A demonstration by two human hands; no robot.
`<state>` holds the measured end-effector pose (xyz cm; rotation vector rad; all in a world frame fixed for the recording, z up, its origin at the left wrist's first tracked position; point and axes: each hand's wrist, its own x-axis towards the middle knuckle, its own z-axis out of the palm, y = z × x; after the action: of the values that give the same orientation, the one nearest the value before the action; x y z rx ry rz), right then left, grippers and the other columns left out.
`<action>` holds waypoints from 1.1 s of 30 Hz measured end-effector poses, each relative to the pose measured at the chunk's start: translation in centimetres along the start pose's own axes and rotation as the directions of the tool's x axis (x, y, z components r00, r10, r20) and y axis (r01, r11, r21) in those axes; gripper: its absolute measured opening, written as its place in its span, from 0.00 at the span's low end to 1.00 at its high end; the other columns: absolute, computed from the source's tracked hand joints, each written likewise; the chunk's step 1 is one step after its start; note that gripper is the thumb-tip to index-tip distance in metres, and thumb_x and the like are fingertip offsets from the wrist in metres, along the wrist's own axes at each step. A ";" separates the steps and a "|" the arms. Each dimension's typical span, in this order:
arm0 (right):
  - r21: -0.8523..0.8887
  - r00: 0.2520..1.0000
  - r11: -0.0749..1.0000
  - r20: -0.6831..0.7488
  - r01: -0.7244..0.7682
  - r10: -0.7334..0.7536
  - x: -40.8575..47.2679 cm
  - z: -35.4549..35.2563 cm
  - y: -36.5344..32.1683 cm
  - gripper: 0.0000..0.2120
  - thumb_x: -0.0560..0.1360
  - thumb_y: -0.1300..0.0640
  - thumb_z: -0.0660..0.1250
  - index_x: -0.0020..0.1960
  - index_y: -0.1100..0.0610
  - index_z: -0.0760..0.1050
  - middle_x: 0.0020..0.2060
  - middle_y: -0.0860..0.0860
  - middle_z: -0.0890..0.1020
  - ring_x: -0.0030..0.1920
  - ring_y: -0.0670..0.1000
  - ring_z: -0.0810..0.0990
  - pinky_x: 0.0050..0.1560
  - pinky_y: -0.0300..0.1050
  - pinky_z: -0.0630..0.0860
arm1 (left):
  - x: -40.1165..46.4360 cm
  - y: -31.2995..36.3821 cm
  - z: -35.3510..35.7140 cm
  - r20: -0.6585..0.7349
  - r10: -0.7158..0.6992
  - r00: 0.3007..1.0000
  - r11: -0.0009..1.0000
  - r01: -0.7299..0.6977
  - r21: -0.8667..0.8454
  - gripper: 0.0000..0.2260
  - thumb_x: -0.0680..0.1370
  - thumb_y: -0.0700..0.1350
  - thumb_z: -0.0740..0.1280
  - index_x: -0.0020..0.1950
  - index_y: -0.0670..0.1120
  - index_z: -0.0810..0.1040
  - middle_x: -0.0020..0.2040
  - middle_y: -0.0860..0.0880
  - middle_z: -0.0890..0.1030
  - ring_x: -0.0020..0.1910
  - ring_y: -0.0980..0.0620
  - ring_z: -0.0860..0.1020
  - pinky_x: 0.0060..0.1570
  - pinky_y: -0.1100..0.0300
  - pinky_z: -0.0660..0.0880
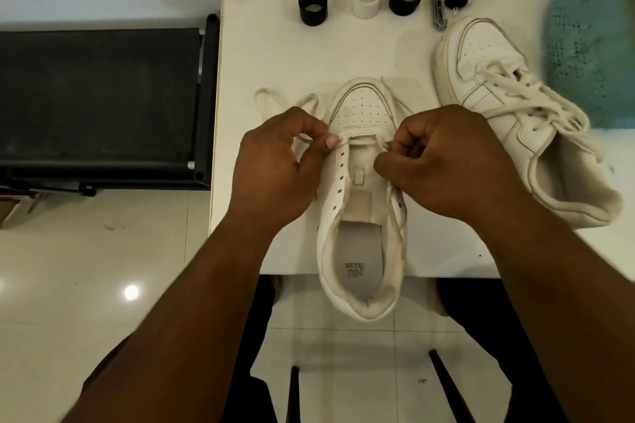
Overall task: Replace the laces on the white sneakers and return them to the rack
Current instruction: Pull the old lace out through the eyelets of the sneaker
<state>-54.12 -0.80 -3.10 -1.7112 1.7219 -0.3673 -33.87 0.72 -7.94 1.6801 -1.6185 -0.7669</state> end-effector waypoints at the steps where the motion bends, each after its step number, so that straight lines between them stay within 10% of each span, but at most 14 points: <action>1: 0.022 0.999 1.000 -0.033 0.004 -0.003 0.0 0.1 0.1 0.10 0.67 0.51 0.73 0.30 0.53 0.78 0.25 0.42 0.79 0.28 0.43 0.78 0.33 0.41 0.73 | 0.0 0.2 0.1 -0.028 -0.053 0.998 0.998 0.053 -0.016 0.05 0.81 0.51 0.70 0.47 0.52 0.80 0.45 0.61 0.83 0.49 0.64 0.80 0.51 0.69 0.73; 5: 0.101 0.988 0.993 -0.147 0.053 -0.038 -0.1 0.9 0.2 0.10 0.68 0.53 0.71 0.29 0.53 0.77 0.23 0.45 0.79 0.27 0.46 0.79 0.30 0.41 0.74 | 0.6 -0.4 -0.3 -0.197 -0.221 0.955 0.967 0.187 -0.175 0.03 0.81 0.48 0.70 0.49 0.51 0.79 0.45 0.57 0.84 0.47 0.59 0.82 0.51 0.60 0.79; 10: 0.115 0.976 0.983 -0.183 0.142 -0.119 0.0 1.4 0.6 0.10 0.68 0.52 0.69 0.29 0.53 0.76 0.22 0.45 0.77 0.26 0.49 0.77 0.30 0.46 0.75 | 0.2 0.0 -0.5 -0.068 0.060 0.996 0.998 -0.061 -0.011 0.13 0.78 0.50 0.74 0.61 0.50 0.82 0.61 0.57 0.81 0.64 0.58 0.77 0.65 0.64 0.71; 19: 0.105 0.960 0.979 -0.241 0.175 -0.146 0.1 1.6 0.9 0.11 0.69 0.55 0.69 0.29 0.55 0.75 0.21 0.47 0.76 0.27 0.50 0.77 0.30 0.46 0.72 | 0.6 -0.1 -0.3 -0.218 -0.213 0.953 0.975 0.193 -0.109 0.05 0.81 0.50 0.69 0.47 0.51 0.79 0.40 0.61 0.80 0.41 0.67 0.78 0.42 0.73 0.70; 25: 0.111 0.959 0.975 -0.232 0.190 -0.161 0.2 1.7 1.0 0.10 0.69 0.53 0.66 0.30 0.54 0.75 0.22 0.47 0.76 0.27 0.50 0.77 0.30 0.47 0.74 | 0.0 0.0 -0.1 -0.031 -0.014 0.999 0.999 0.012 -0.048 0.10 0.79 0.51 0.74 0.59 0.51 0.83 0.58 0.59 0.83 0.61 0.64 0.78 0.63 0.67 0.73; 33: 0.119 0.960 0.975 -0.233 0.187 -0.156 0.4 1.7 1.3 0.11 0.69 0.54 0.67 0.29 0.53 0.74 0.22 0.45 0.76 0.27 0.49 0.77 0.31 0.46 0.74 | 0.8 -0.4 -0.9 -0.295 -0.271 0.917 0.962 0.244 -0.124 0.05 0.81 0.50 0.70 0.47 0.51 0.81 0.39 0.61 0.81 0.40 0.67 0.78 0.43 0.71 0.75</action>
<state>-54.02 -0.62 -5.28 -1.7754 1.6606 -0.7677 -32.85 -0.01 -7.73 1.8682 -1.1488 -0.6472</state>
